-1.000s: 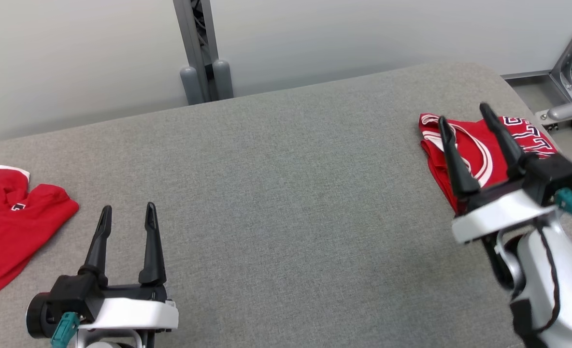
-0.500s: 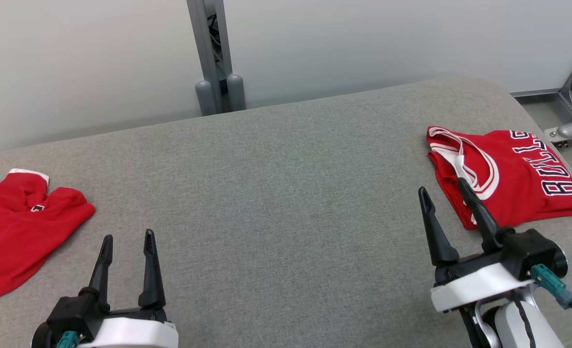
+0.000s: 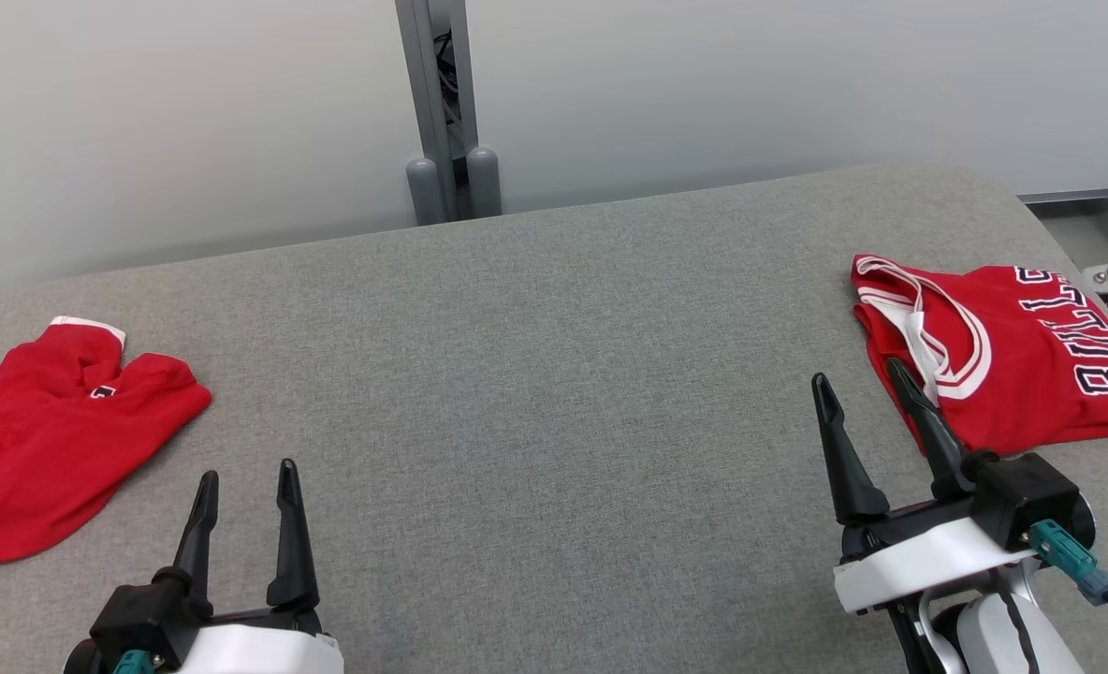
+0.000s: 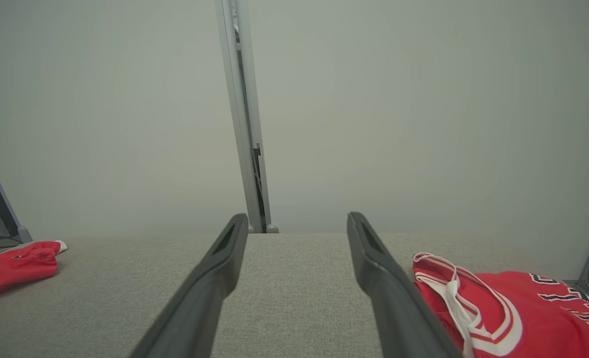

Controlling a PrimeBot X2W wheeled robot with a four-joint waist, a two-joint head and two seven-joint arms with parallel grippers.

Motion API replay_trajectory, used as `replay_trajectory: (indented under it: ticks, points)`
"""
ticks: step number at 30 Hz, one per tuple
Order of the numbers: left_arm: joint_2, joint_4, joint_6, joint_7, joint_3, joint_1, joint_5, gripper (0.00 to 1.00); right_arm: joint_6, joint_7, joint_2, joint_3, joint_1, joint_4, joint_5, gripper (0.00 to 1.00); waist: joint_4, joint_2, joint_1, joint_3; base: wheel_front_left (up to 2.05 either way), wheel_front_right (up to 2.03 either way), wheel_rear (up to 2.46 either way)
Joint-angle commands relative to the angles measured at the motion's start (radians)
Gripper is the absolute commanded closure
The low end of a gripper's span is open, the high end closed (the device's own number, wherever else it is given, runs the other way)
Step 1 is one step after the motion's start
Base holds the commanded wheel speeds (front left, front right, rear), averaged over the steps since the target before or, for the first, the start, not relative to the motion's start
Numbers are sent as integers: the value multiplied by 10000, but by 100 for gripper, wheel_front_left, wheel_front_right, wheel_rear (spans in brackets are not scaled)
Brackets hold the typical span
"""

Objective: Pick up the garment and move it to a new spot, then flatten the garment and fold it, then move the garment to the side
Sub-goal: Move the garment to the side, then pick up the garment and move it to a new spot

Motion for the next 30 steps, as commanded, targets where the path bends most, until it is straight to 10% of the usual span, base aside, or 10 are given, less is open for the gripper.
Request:
replay_trajectory:
  ticks: [1, 15, 30]
  points:
    - [37, 25, -13, 8, 56, 5, 20, 0, -1, -1, -27, 15, 86, 71, 63, 0, 2, 0, 0, -5, 0, 0, 0]
    - [37, 90, -118, 10, 22, -125, 87, 0, -1, -1, -27, 108, 142, 164, 221, 0, 288, 0, 0, 15, 0, 0, 0]
    - [39, 61, -74, 7, 178, 107, 235, 0, -1, -1, -35, 426, 402, 306, 353, 0, 2558, 0, 0, -243, 0, 0, 0]
